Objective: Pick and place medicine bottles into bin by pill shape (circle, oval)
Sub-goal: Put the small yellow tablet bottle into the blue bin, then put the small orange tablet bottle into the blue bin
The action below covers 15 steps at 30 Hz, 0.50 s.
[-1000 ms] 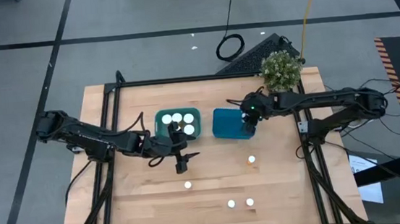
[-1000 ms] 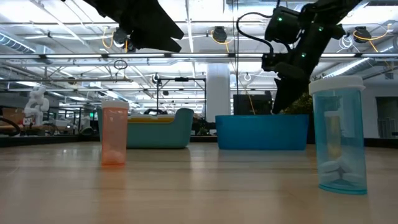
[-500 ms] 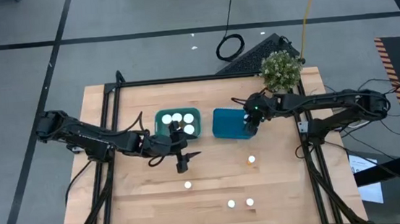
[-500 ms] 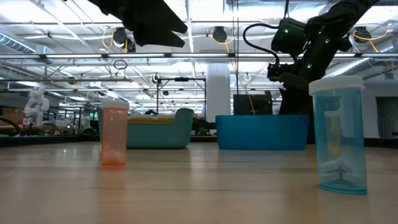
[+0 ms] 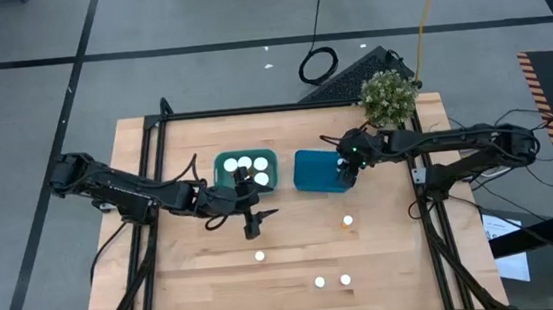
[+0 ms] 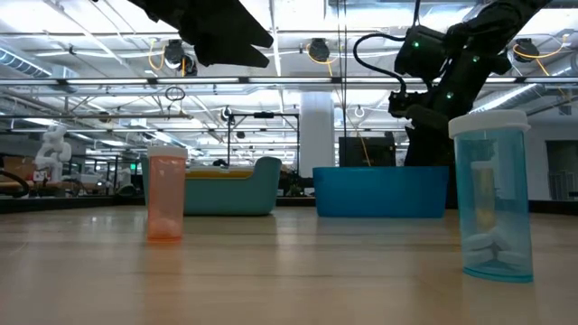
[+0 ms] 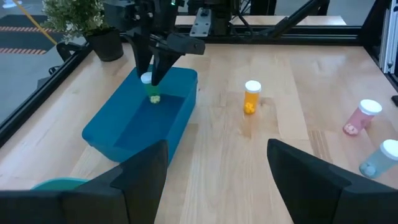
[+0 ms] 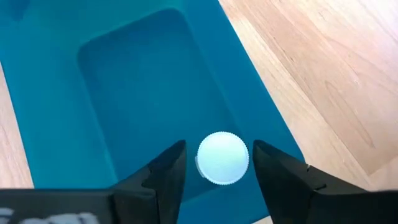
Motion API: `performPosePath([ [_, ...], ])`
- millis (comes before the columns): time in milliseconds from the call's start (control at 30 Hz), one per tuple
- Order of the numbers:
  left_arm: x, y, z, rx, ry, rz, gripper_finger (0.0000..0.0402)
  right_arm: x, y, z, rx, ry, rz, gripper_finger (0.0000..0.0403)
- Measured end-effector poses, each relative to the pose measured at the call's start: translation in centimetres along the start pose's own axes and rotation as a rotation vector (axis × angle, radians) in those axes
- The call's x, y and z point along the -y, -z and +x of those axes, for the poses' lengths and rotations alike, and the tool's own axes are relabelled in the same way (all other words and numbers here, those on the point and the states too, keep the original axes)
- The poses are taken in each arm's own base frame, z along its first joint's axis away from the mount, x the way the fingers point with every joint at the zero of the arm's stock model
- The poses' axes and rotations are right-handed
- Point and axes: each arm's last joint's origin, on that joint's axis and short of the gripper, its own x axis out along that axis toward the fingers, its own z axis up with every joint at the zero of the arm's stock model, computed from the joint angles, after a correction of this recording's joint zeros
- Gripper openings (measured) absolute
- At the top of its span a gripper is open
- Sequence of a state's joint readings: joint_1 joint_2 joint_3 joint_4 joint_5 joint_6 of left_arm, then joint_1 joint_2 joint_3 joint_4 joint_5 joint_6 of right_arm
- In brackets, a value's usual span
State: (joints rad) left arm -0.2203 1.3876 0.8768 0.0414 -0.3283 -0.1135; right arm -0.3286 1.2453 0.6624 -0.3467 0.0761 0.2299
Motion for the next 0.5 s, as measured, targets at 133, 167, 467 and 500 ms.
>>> performPosePath([
  [133,0.0,0.0,0.0,0.0,-0.001,-0.002,0.0273,0.0,-0.1,-0.7,0.034,-0.009,0.021,0.019],
  [167,0.0,0.0,0.0,0.0,-0.001,-0.002,0.0273,0.0,-0.2,-1.0,0.044,-0.012,0.025,0.0192],
  [467,0.0,0.1,0.0,-0.01,-0.002,0.001,0.0273,-0.8,0.2,-4.5,0.143,-0.076,0.04,0.0199],
  [500,0.0,0.1,0.0,-0.014,-0.003,0.0,0.0273,-1.2,0.3,-4.9,0.159,-0.095,0.035,0.0199],
])
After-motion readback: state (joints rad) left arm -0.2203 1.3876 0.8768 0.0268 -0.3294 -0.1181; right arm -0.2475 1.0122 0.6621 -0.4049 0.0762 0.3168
